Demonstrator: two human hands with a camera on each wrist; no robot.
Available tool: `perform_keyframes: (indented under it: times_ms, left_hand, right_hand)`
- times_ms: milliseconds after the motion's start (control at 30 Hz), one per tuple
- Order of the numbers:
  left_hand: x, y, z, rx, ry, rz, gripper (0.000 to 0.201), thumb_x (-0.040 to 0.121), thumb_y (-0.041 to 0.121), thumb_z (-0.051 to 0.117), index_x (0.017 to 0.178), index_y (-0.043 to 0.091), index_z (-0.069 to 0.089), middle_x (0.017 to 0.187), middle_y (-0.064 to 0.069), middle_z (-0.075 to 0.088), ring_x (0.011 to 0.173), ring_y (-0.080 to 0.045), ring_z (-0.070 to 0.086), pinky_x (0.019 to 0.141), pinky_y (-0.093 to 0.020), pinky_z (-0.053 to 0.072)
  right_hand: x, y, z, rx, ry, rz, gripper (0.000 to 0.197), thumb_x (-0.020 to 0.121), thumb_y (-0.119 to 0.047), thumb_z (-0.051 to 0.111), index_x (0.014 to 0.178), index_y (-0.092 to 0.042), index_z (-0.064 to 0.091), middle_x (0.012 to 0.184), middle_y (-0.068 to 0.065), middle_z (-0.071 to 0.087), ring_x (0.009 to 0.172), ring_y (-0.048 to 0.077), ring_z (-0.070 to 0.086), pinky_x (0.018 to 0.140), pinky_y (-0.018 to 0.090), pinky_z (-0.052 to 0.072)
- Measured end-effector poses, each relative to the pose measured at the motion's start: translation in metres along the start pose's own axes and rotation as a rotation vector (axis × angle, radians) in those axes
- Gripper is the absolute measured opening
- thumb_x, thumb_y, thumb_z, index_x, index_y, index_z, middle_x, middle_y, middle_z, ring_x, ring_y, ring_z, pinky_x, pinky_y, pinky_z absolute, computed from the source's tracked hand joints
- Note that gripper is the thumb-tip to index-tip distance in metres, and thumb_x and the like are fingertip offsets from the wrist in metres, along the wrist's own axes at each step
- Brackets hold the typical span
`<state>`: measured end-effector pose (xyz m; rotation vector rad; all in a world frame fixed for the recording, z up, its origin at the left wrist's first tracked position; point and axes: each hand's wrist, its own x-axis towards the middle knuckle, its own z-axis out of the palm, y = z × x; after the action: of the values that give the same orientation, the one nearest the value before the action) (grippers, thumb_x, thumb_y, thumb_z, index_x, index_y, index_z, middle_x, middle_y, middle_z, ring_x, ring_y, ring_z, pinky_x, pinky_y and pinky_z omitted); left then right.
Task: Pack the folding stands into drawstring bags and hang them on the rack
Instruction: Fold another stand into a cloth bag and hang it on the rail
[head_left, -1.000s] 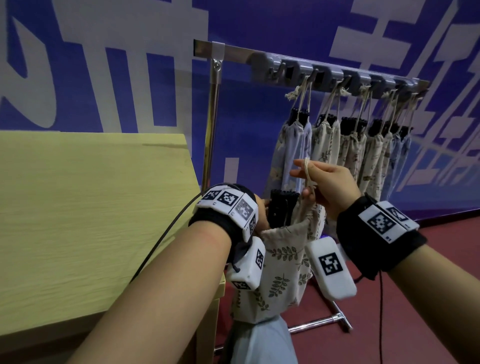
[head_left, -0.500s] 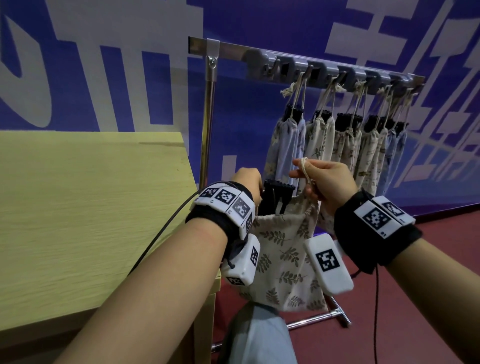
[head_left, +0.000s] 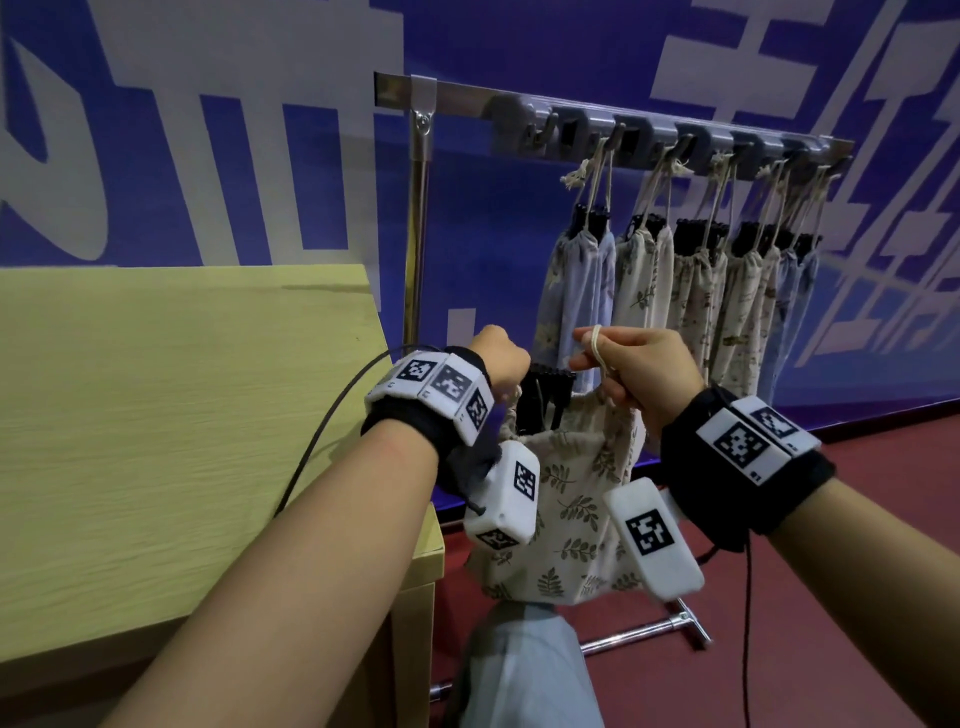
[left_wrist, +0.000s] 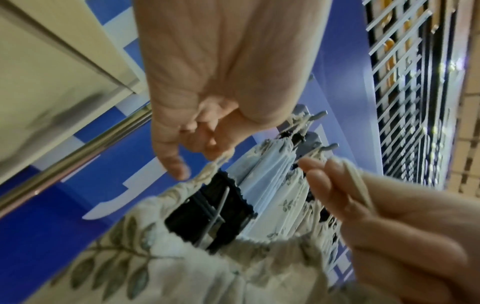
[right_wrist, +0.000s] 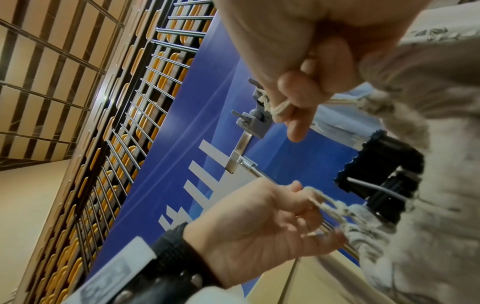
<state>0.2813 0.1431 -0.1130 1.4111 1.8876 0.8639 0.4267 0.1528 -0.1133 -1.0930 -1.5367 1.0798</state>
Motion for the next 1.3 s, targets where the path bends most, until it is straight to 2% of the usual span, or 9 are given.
perform_keyframes:
  times_ms: [100,167,233,300,400,533,900,1067,1300]
  left_hand:
    - [-0.003,0.000,-0.007,-0.168,-0.050,-0.091,0.028,0.096,0.000,0.036,0.070,0.010,0.040,0.123,-0.027,0.056,0.116,-0.038,0.056,0.078,-0.040,0.052]
    - [-0.003,-0.001,-0.012,-0.279,-0.113,-0.160,0.022,0.097,-0.005,0.027,0.095,-0.004,0.049,0.121,-0.036,0.052,0.113,-0.041,0.057,0.088,-0.048,0.049]
    - [-0.003,-0.003,-0.013,-0.383,-0.123,-0.195,0.039,0.096,-0.007,0.019,0.133,-0.010,0.030,0.122,-0.034,0.050,0.096,-0.037,0.062,0.072,-0.044,0.051]
    - [-0.002,-0.003,-0.012,-0.465,-0.088,-0.165,0.047,0.093,-0.008,0.019,0.140,-0.007,0.022,0.117,-0.023,0.052,0.072,-0.026,0.061,0.054,-0.035,0.047]
    - [-0.003,0.001,-0.011,-0.672,-0.032,-0.072,0.038,0.090,-0.011,0.026,0.124,0.002,0.036,0.083,-0.011,0.040,0.059,-0.019,0.048,0.060,-0.035,0.047]
    - [-0.011,0.009,-0.010,-0.749,-0.032,0.067,0.026,0.089,-0.012,0.029,0.092,0.011,0.040,0.082,-0.010,0.039,0.056,-0.018,0.043,0.058,-0.035,0.048]
    - [-0.027,0.019,-0.004,-0.720,-0.006,0.391,0.042,0.075,-0.025,0.038,0.079,0.015,0.050,0.086,-0.001,0.048,0.064,-0.016,0.046,0.061,-0.030,0.041]
    - [-0.032,0.024,-0.011,-0.888,0.014,0.385,0.035,0.082,-0.017,0.041,0.078,0.017,0.051,0.085,0.002,0.046,0.070,-0.015,0.045,0.061,-0.027,0.039]
    - [-0.032,0.022,-0.012,-0.939,0.017,0.300,0.024,0.086,-0.001,0.044,0.076,0.020,0.051,0.075,0.005,0.046,0.067,-0.011,0.041,0.058,-0.023,0.034]
  right_hand:
    - [0.000,0.000,-0.003,0.010,0.001,-0.009,0.015,0.095,-0.011,0.052,0.094,-0.009,0.066,0.075,0.009,0.065,0.030,0.005,0.034,0.033,0.015,0.028]
    - [-0.001,0.002,-0.003,0.018,0.001,-0.005,0.015,0.095,-0.011,0.052,0.096,-0.009,0.067,0.074,0.008,0.064,0.029,0.005,0.034,0.033,0.015,0.027]
    - [-0.002,0.003,-0.003,0.016,0.003,-0.003,0.015,0.095,-0.012,0.052,0.096,-0.009,0.067,0.073,0.008,0.064,0.030,0.005,0.034,0.034,0.015,0.027]
    - [-0.001,0.002,-0.001,0.012,0.005,-0.001,0.015,0.095,-0.013,0.053,0.097,-0.010,0.067,0.072,0.007,0.063,0.030,0.005,0.034,0.034,0.015,0.028]
    - [0.000,0.002,0.000,0.000,0.003,0.000,0.017,0.095,-0.014,0.052,0.099,-0.008,0.067,0.071,0.008,0.063,0.029,0.004,0.034,0.033,0.014,0.027]
    - [0.003,0.007,0.001,-0.014,0.015,0.005,0.017,0.095,-0.013,0.052,0.099,-0.008,0.067,0.068,0.007,0.061,0.028,0.002,0.034,0.032,0.012,0.029]
    - [0.016,0.027,-0.008,-0.329,0.140,-0.107,0.027,0.090,-0.017,0.057,0.081,0.005,0.070,0.061,0.008,0.052,0.035,0.003,0.038,0.040,0.014,0.033]
    - [0.015,0.029,0.001,-0.587,-0.031,-0.087,0.033,0.088,-0.016,0.059,0.064,0.008,0.061,0.060,0.015,0.052,0.056,0.021,0.048,0.055,0.028,0.041]
    - [0.006,0.040,0.023,-0.613,-0.215,-0.065,0.032,0.092,-0.011,0.053,0.067,0.008,0.058,0.063,0.015,0.049,0.048,0.013,0.037,0.037,0.007,0.030]
